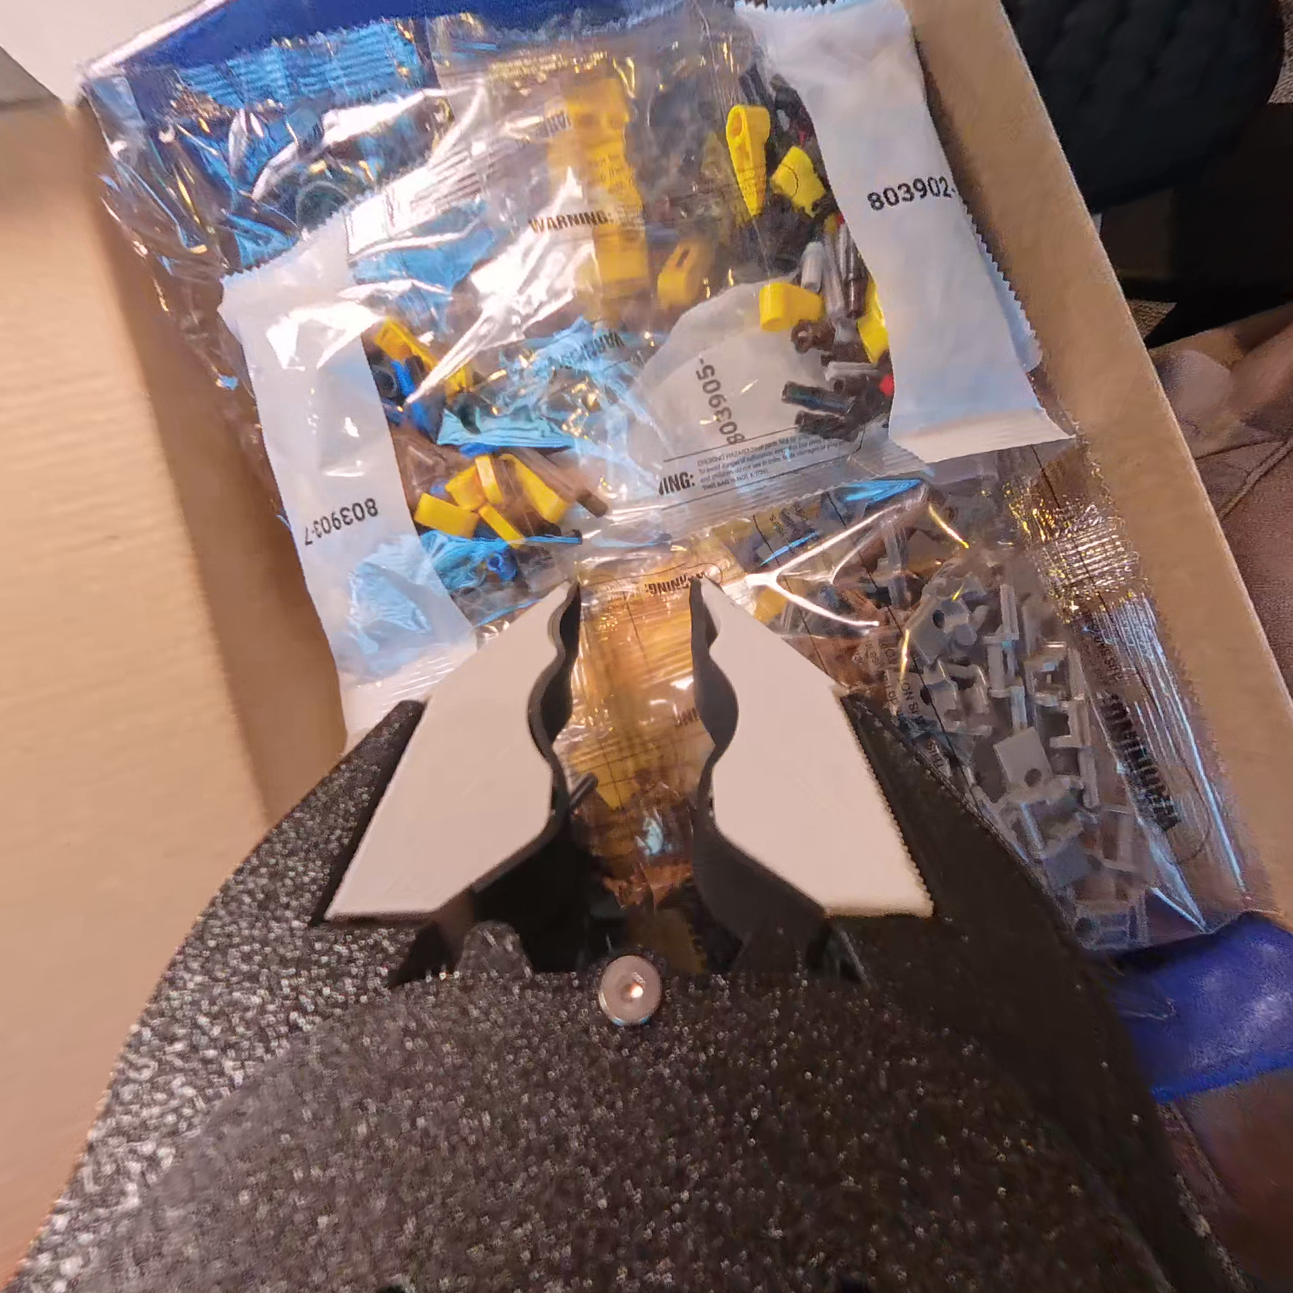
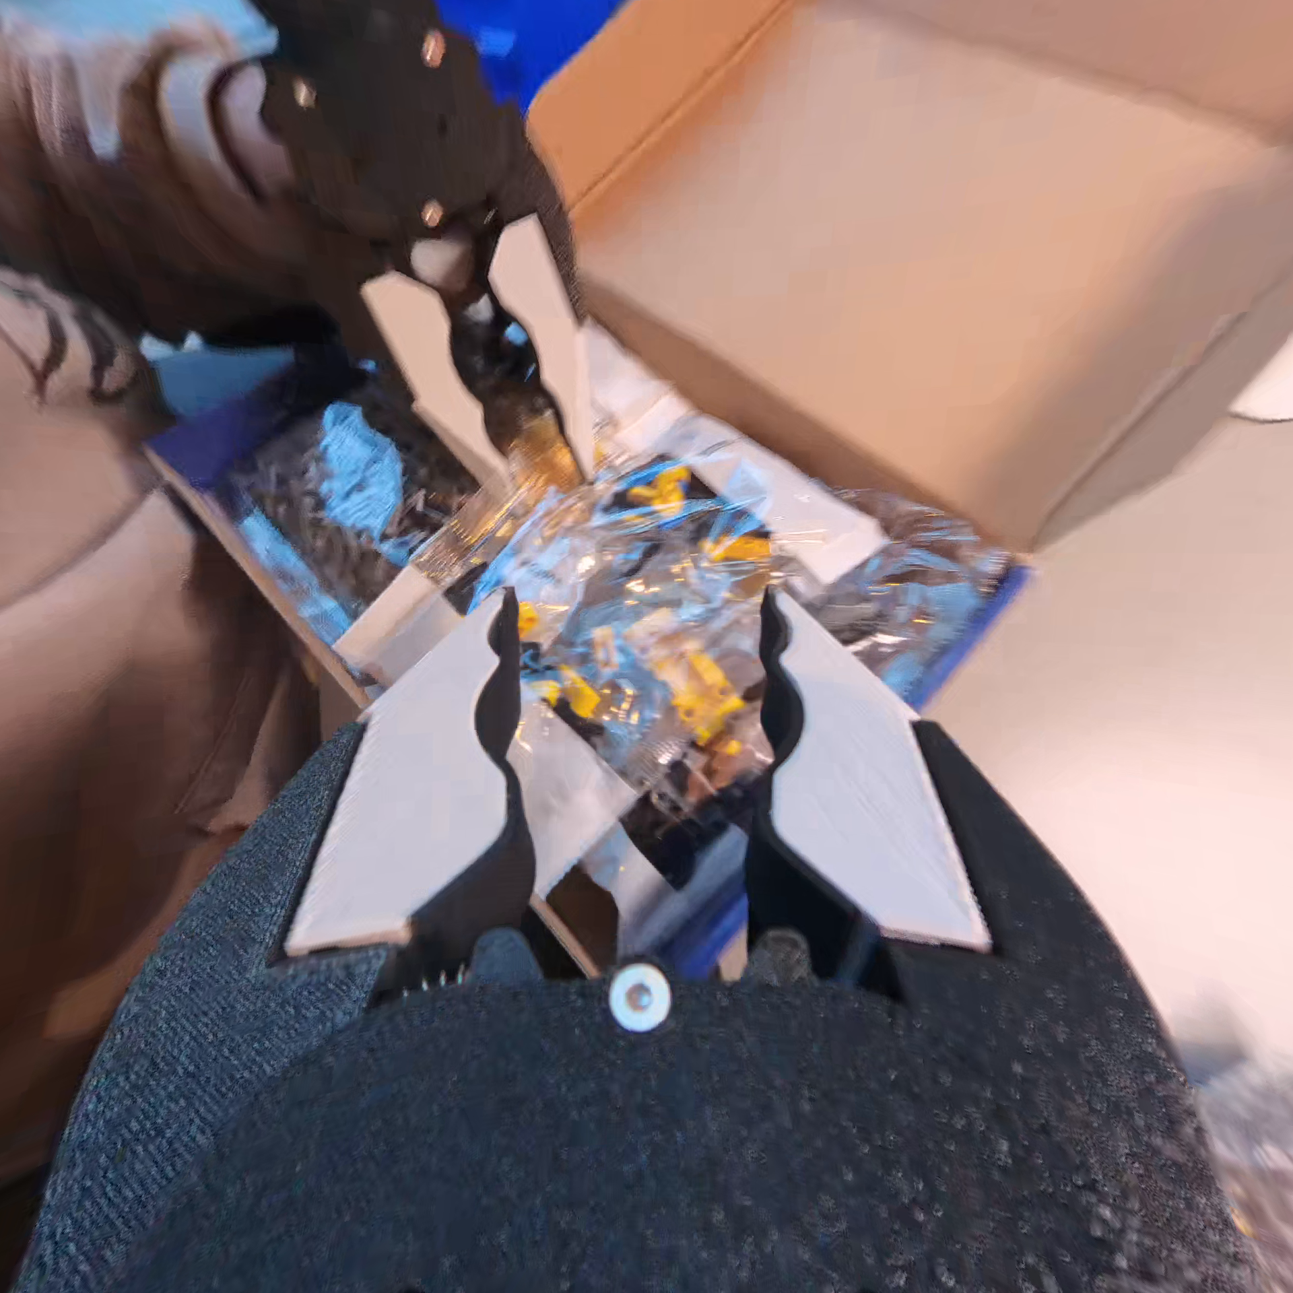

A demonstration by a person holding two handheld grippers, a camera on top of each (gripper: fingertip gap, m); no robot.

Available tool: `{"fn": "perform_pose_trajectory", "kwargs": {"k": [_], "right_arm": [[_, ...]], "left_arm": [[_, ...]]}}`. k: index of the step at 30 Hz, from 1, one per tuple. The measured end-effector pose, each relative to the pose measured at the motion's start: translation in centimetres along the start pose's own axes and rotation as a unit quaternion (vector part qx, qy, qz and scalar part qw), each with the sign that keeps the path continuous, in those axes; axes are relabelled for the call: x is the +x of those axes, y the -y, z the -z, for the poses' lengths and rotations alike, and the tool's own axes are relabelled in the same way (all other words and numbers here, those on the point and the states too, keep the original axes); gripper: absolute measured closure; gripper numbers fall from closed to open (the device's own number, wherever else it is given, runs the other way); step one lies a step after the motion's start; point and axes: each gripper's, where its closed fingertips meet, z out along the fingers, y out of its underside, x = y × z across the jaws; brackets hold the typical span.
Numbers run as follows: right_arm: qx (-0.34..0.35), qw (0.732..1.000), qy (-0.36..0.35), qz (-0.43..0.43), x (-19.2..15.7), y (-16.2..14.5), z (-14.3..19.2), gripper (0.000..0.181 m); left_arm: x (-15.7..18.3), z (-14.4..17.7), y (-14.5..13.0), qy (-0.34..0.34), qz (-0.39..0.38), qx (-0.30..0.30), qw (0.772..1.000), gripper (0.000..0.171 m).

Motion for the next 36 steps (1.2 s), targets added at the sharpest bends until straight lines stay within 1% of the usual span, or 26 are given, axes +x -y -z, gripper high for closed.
{"fn": "perform_pose_trajectory", "kwargs": {"k": [1,2,3,4,5,6,7,8,9,11,13,14,15,17,20,22,23,24,26,29,31,33,36], "right_arm": [[0.028,0.999,-0.039,-0.012,1.5,0.4,1.9,0.113],[0.042,0.994,-0.093,-0.024,3.5,0.3,4.0,0.113],[0.042,0.985,-0.163,-0.03,6.0,-0.6,6.3,0.113],[0.025,0.97,-0.239,-0.031,8.6,-2.1,8.7,0.111],[-0.003,0.948,-0.316,-0.032,11.3,-4.2,11.3,0.11],[-0.032,0.923,-0.381,-0.036,13.7,-6.4,13.7,0.104],[-0.052,0.904,-0.422,-0.048,15.6,-8.5,15.5,0.1],[-0.06,0.889,-0.448,-0.07,17.2,-10.4,16.7,0.097],[-0.058,0.881,-0.46,-0.097,18.5,-12.0,17.2,0.094],[-0.063,0.872,-0.462,-0.149,20.4,-15.1,17.0,0.093],[-0.1,0.864,-0.461,-0.178,21.6,-18.0,16.7,0.107],[-0.086,0.863,-0.467,-0.172,22.0,-17.8,16.8,0.113],[-0.088,0.863,-0.464,-0.176,22.0,-17.8,16.9,0.114],[-0.102,0.863,-0.474,-0.144,21.9,-17.1,17.6,0.126],[-0.13,0.866,-0.471,-0.109,21.0,-16.8,17.9,0.13],[-0.132,0.867,-0.473,-0.078,20.2,-15.5,18.3,0.13],[-0.126,0.871,-0.472,-0.059,19.6,-14.3,18.4,0.13],[-0.112,0.878,-0.463,-0.031,18.7,-12.5,18.1,0.13],[-0.073,0.896,-0.438,0.02,16.4,-7.8,16.8,0.13],[-0.031,0.915,-0.385,0.12,11.9,-0.3,13.5,0.131],[-0.012,0.924,-0.334,0.185,8.3,3.8,10.5,0.13],[0.002,0.929,-0.288,0.234,4.9,6.9,7.3,0.13],[0.015,0.926,-0.215,0.31,-0.1,9.5,2.4,0.13]], "left_arm": [[-0.2,0.3,0.2,0.005,-0.002,0.007,1.0,0.139],[-0.5,0.7,0.6,0.008,0.0,0.018,1.0,0.136],[-0.7,1.2,1.0,0.012,0.002,0.036,0.999,0.135],[-0.9,2.0,1.6,0.016,0.004,0.059,0.998,0.133],[-1.2,2.9,2.1,0.022,0.007,0.081,0.996,0.131],[-1.5,3.8,2.5,0.028,0.013,0.102,0.994,0.129],[-2.0,4.8,2.8,0.038,0.021,0.123,0.991,0.126],[-2.5,5.8,3.1,0.049,0.028,0.145,0.988,0.125],[-3.0,6.9,3.3,0.061,0.036,0.165,0.984,0.125],[-3.8,8.7,3.3,0.08,0.055,0.192,0.977,0.123],[-4.3,10.3,2.7,0.1,0.07,0.205,0.971,0.121],[-4.5,11.1,2.2,0.112,0.075,0.21,0.968,0.121],[-4.5,11.8,1.7,0.122,0.079,0.213,0.966,0.122],[-4.5,12.8,0.3,0.14,0.091,0.215,0.962,0.122],[-4.8,14.1,-2.0,0.166,0.115,0.218,0.955,0.123],[-5.1,15.2,-3.4,0.18,0.138,0.23,0.946,0.123],[-5.2,15.8,-3.9,0.186,0.149,0.238,0.942,0.124],[-5.4,16.5,-4.5,0.194,0.16,0.246,0.936,0.124],[-5.7,17.6,-5.5,0.211,0.18,0.262,0.924,0.123],[-5.7,18.8,-6.8,0.228,0.201,0.284,0.909,0.124],[-5.4,19.0,-7.6,0.232,0.21,0.287,0.905,0.124],[-4.6,18.9,-8.1,0.23,0.214,0.287,0.905,0.123],[-3.2,18.3,-8.7,0.215,0.222,0.294,0.905,0.124]]}}
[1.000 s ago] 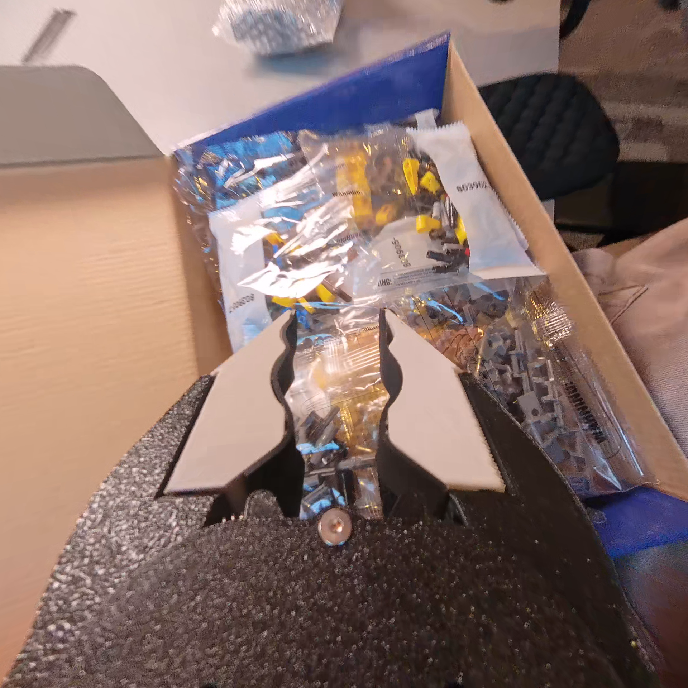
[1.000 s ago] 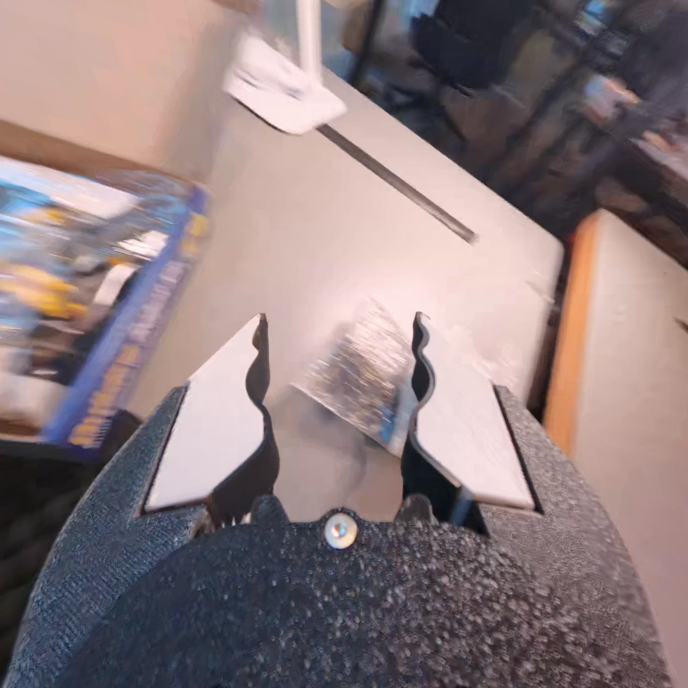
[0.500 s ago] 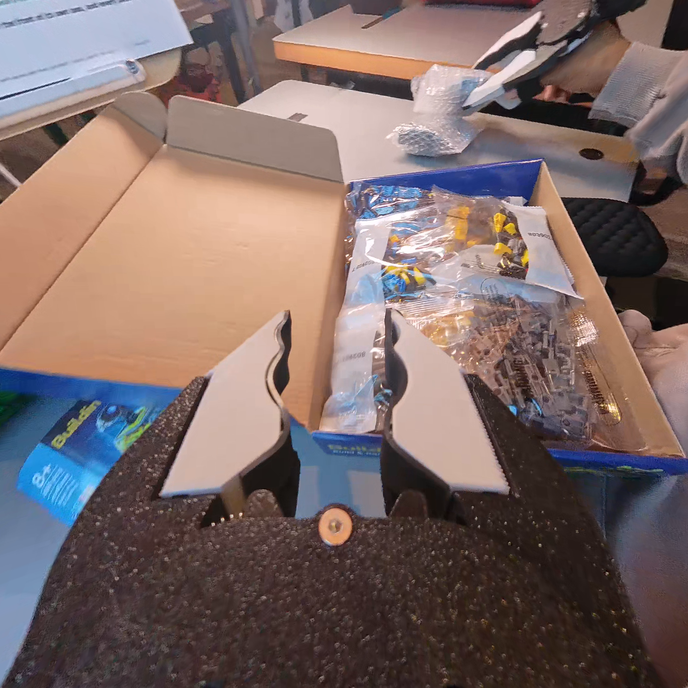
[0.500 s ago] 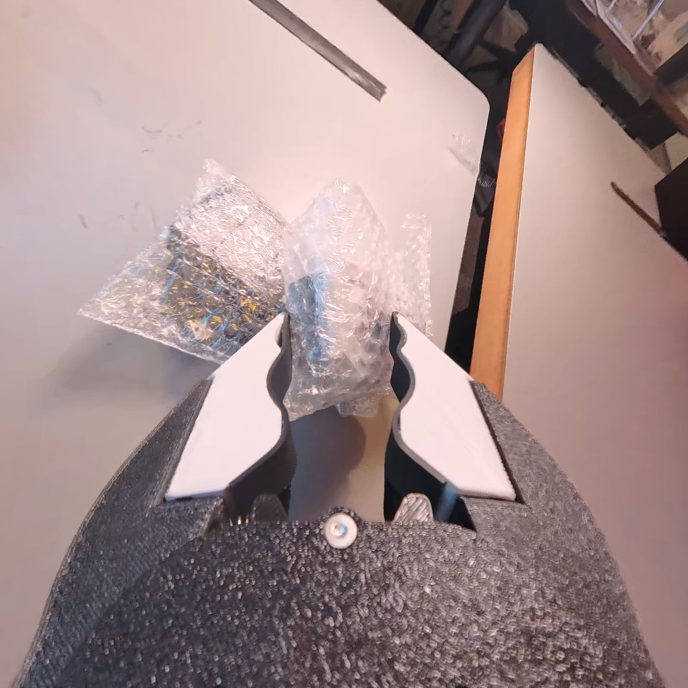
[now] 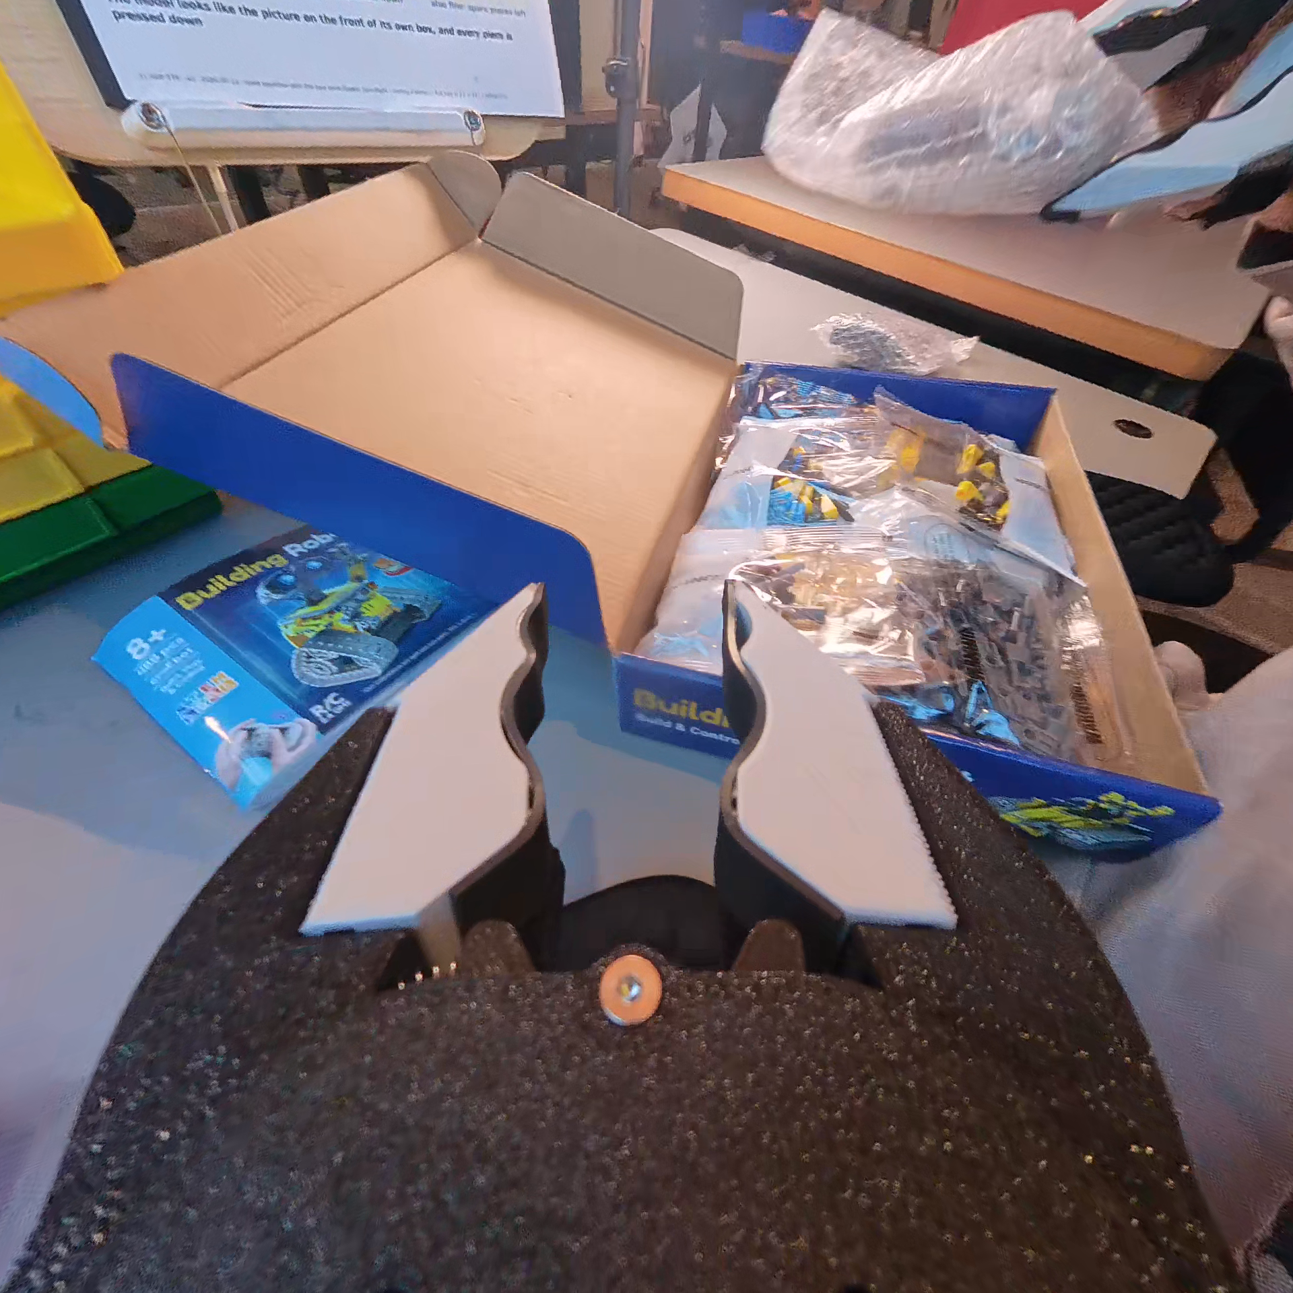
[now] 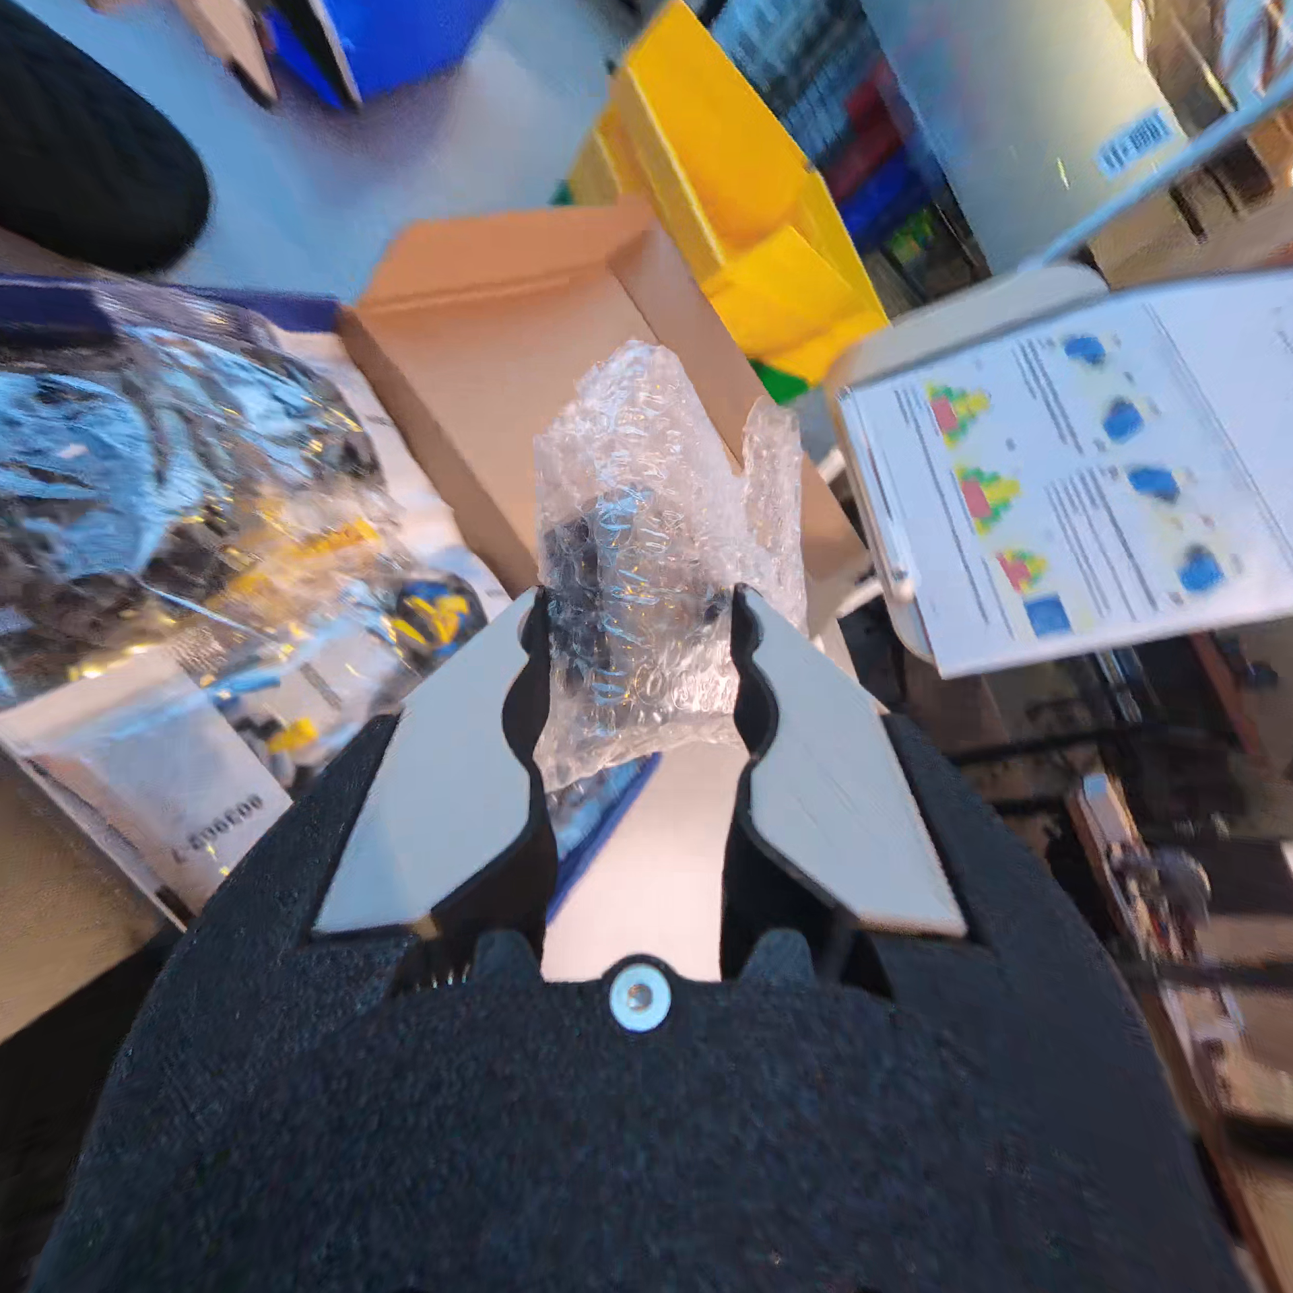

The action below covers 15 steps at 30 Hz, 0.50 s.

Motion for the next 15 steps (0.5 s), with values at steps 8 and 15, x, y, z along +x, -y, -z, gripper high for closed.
{"fn": "perform_pose_trajectory", "kwargs": {"k": [8,15], "right_arm": [[0.065,0.98,0.161,0.092,-10.7,4.7,-6.0,0.133],[0.066,0.95,0.241,0.188,-16.8,3.4,-8.5,0.133]], "left_arm": [[2.6,0.9,-2.6,-0.04,0.031,0.009,0.999,0.126],[4.6,0.5,-2.7,-0.073,0.041,0.021,0.996,0.126]]}}
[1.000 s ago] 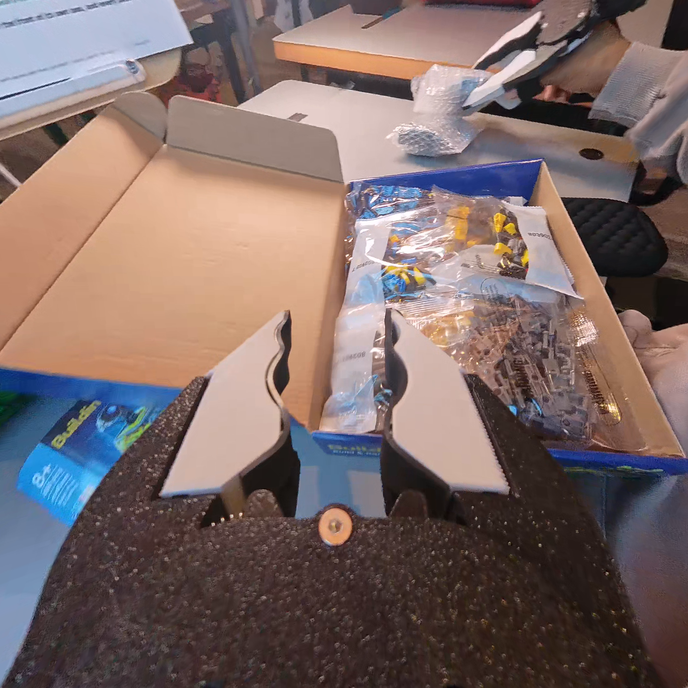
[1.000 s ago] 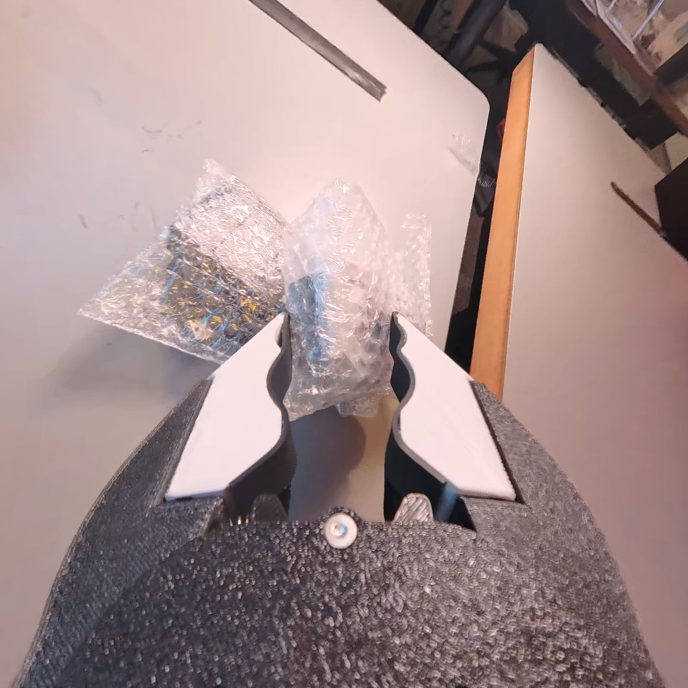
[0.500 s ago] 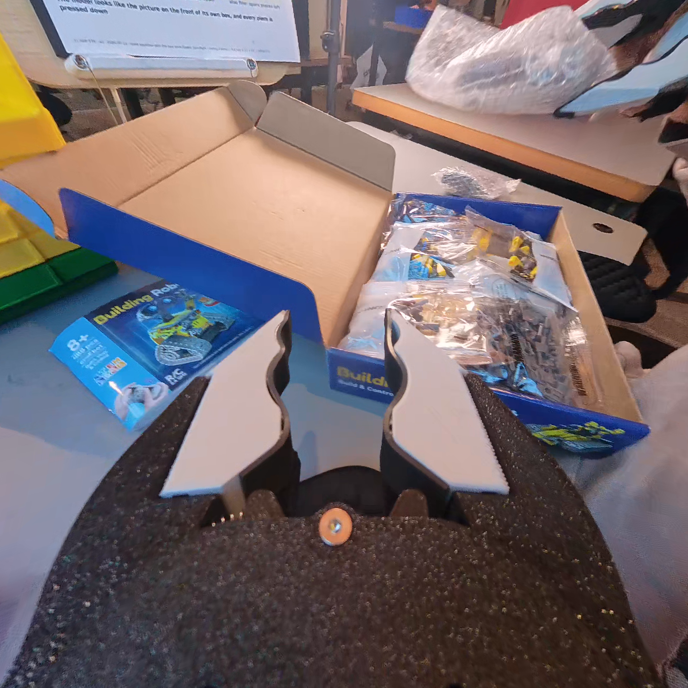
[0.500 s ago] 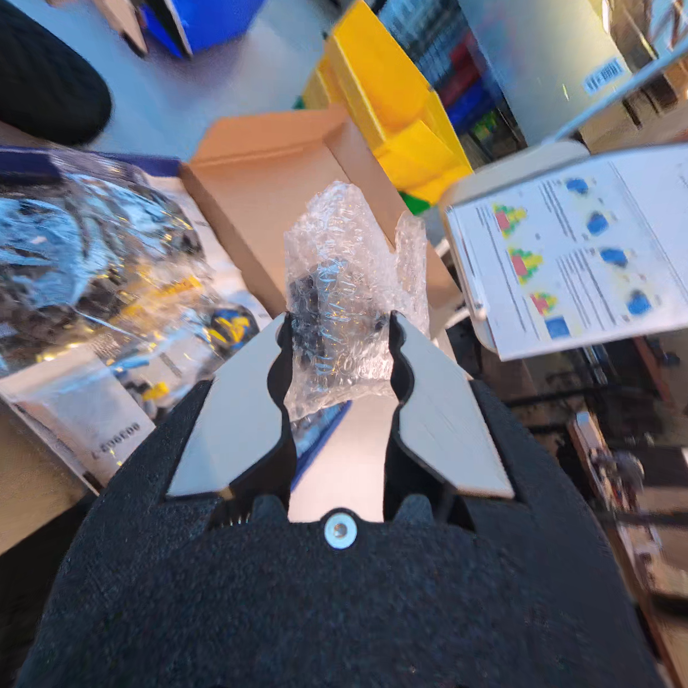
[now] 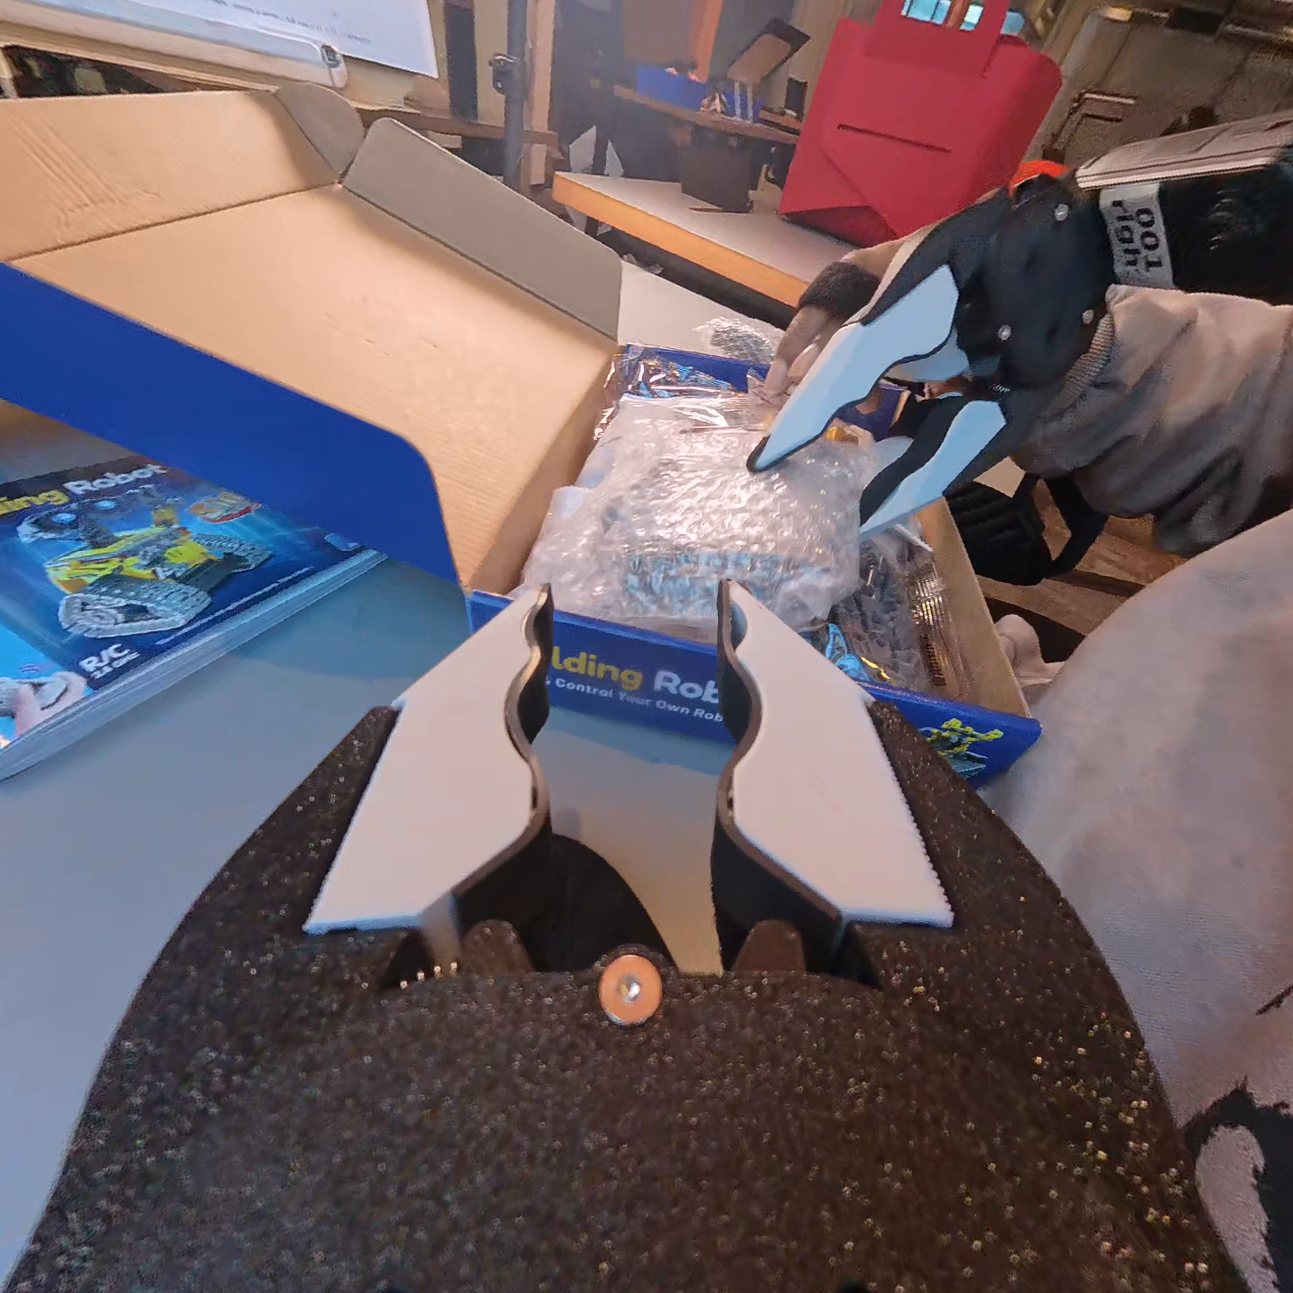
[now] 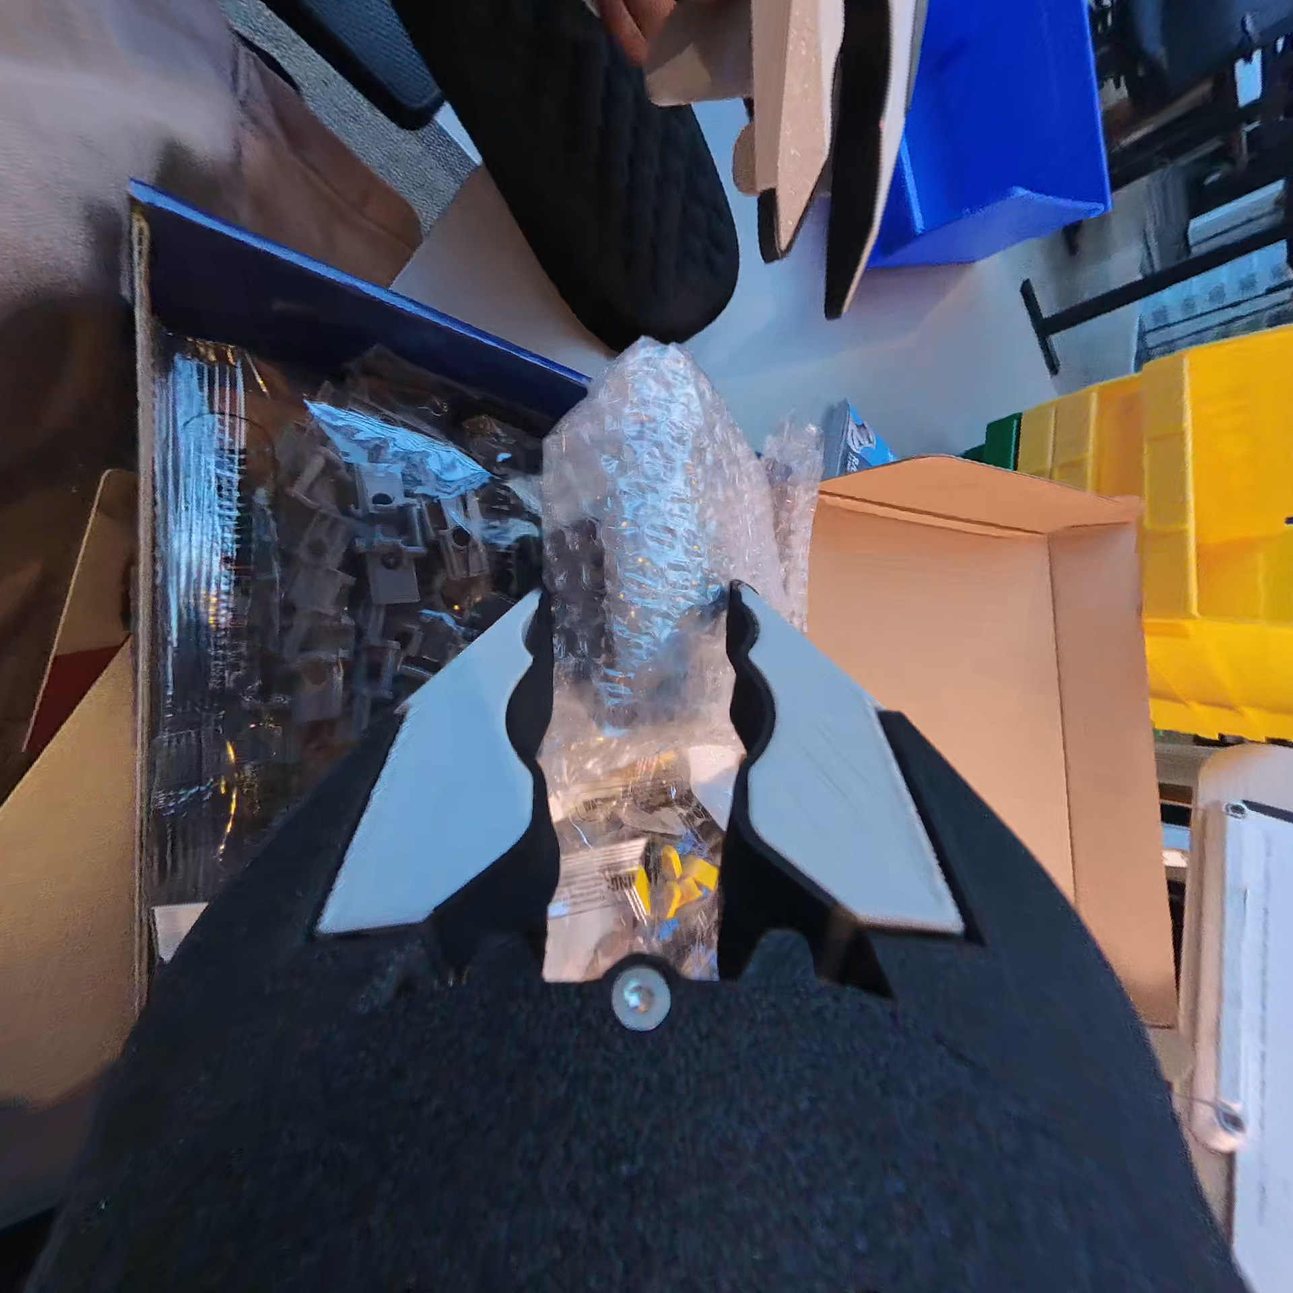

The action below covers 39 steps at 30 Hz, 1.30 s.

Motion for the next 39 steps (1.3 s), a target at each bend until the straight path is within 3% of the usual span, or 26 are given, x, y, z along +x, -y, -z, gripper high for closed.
{"fn": "perform_pose_trajectory", "kwargs": {"k": [5,8,11,16,20,22,23,27,32,34,37,39], "right_arm": [[0.006,0.999,0.04,-0.003,-1.4,0.0,0.2,0.131],[-0.001,0.998,0.051,-0.031,-1.9,-0.5,0.9,0.13],[0.008,0.988,0.095,-0.126,-2.4,-0.1,2.3,0.124],[0.048,0.956,0.075,-0.278,1.0,1.1,3.4,0.108],[-0.035,0.941,0.126,-0.313,-0.2,-1.9,0.5,0.087],[-0.115,0.94,0.151,-0.285,-1.5,-4.4,-0.2,0.086],[-0.122,0.936,0.163,-0.288,-1.9,-4.6,-0.5,0.085],[-0.108,0.925,0.19,-0.312,-2.3,-4.5,-0.8,0.089],[-0.084,0.927,0.193,-0.309,-1.8,-3.9,0.0,0.09],[-0.038,0.926,0.182,-0.329,-0.4,-2.6,1.1,0.09],[0.029,0.909,0.156,-0.385,2.4,-0.8,1.8,0.1],[-0.019,0.912,0.173,-0.371,1.1,-2.0,0.6,0.101]], "left_arm": [[1.8,-3.5,0.9,-0.024,-0.041,-0.016,0.999,0.13],[1.2,-6.4,-0.9,-0.015,-0.061,-0.095,0.993,0.137],[1.6,-8.0,-3.3,-0.027,-0.064,-0.175,0.982,0.141],[1.9,-8.2,-4.5,-0.022,-0.111,-0.225,0.968,0.146],[2.2,-8.2,-5.2,-0.039,-0.108,-0.235,0.965,0.146],[1.9,-7.7,-3.8,-0.038,-0.103,-0.212,0.971,0.142],[1.8,-7.2,-2.8,-0.038,-0.098,-0.201,0.974,0.139],[0.1,-6.1,0.1,0.012,-0.117,-0.173,0.978,0.136],[-1.6,-7.9,-4.9,0.046,-0.138,-0.296,0.944,0.149],[-1.4,-8.1,-5.4,0.043,-0.139,-0.315,0.938,0.158],[-1.3,-8.3,-5.5,0.037,-0.15,-0.335,0.93,0.159],[-1.3,-8.3,-5.6,0.032,-0.153,-0.342,0.927,0.159]]}}
